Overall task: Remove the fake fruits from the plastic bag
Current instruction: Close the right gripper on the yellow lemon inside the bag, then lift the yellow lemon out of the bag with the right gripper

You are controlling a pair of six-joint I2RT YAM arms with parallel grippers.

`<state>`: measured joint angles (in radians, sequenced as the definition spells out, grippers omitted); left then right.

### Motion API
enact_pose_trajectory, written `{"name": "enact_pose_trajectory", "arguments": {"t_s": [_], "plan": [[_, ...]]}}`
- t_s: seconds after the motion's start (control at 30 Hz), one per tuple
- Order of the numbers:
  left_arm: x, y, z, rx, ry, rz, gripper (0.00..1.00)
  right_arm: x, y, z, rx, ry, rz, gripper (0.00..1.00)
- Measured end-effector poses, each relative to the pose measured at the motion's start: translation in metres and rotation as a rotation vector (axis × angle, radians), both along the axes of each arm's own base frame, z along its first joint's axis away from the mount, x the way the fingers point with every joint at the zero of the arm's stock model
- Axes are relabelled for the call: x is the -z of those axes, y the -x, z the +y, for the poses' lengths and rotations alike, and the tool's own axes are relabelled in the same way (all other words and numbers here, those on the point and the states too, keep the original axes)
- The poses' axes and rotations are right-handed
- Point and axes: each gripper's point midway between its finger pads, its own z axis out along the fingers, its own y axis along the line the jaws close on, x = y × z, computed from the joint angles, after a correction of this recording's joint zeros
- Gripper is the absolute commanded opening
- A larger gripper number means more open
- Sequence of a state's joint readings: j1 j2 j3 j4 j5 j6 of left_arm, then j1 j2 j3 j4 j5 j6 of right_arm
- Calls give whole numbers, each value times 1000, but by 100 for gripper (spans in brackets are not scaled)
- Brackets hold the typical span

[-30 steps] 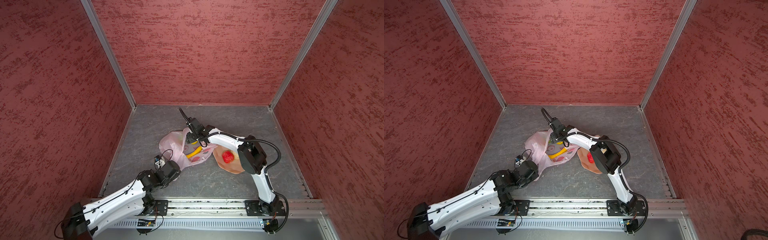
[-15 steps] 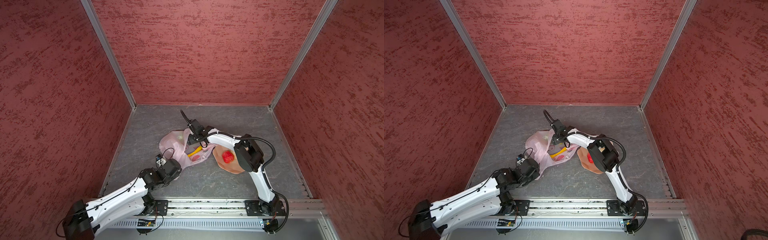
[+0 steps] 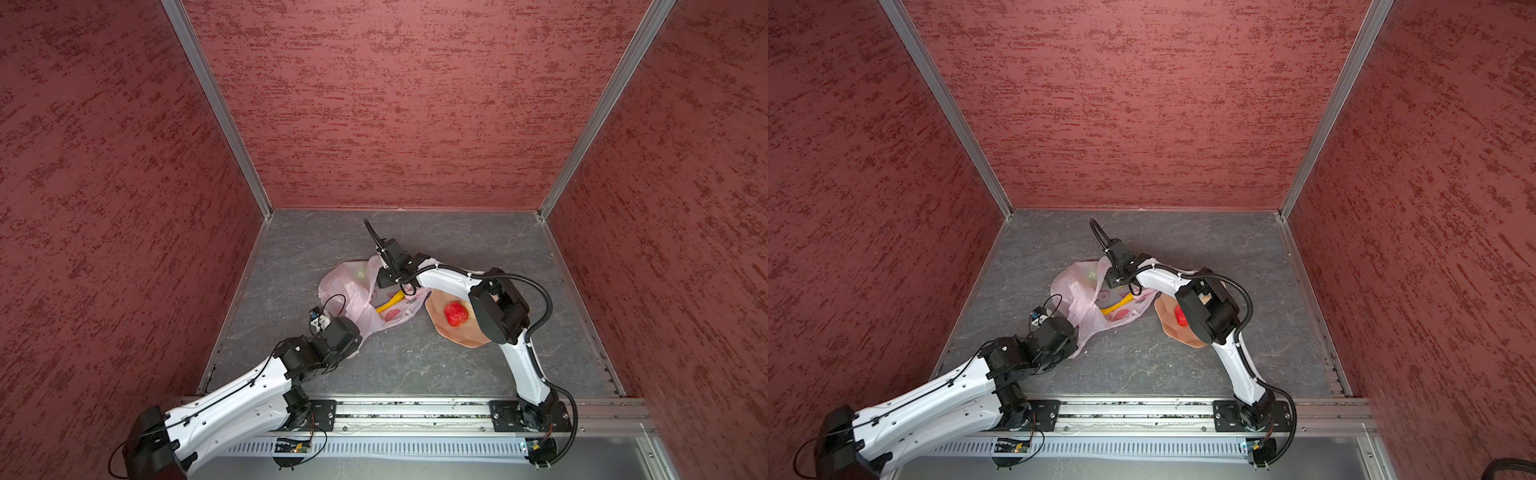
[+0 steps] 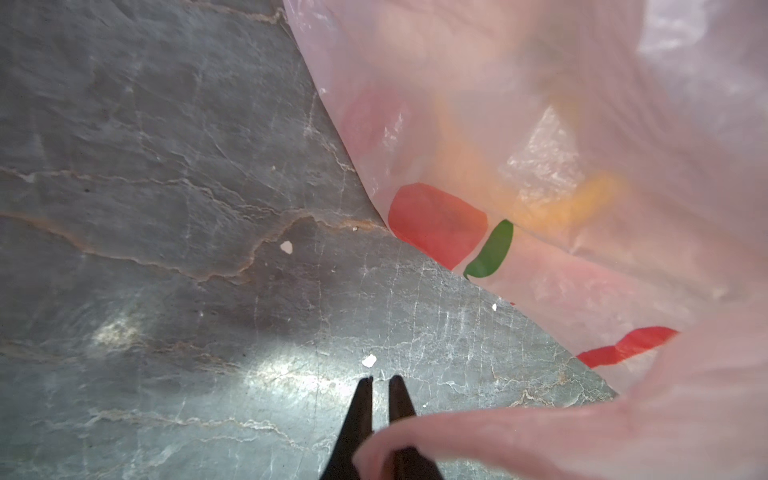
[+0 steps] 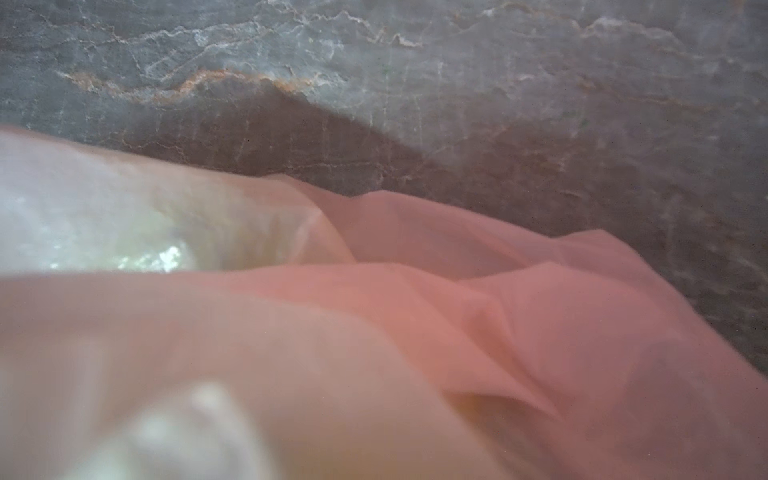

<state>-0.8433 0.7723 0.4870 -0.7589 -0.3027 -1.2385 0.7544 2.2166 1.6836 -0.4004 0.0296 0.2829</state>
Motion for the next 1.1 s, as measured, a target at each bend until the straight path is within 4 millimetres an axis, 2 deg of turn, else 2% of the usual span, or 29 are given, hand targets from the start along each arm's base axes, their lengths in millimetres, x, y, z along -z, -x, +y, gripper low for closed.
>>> {"name": "enact_pose_trajectory", "arguments": {"t_s": [0.13, 0.43, 0.77, 1.1], "plan": [[-8, -8, 7, -41, 2, -24, 13, -9, 8, 0, -26, -5, 7, 47], [-15, -30, 33, -134, -48, -38, 13, -63, 43, 9, -123, -40, -31, 46], [-34, -48, 44, -159, -86, -80, 13, -84, 88, 14, -219, -46, -3, 46], [-48, -57, 59, -202, -106, -127, 13, -124, 112, 4, -272, -66, -12, 46]]}}
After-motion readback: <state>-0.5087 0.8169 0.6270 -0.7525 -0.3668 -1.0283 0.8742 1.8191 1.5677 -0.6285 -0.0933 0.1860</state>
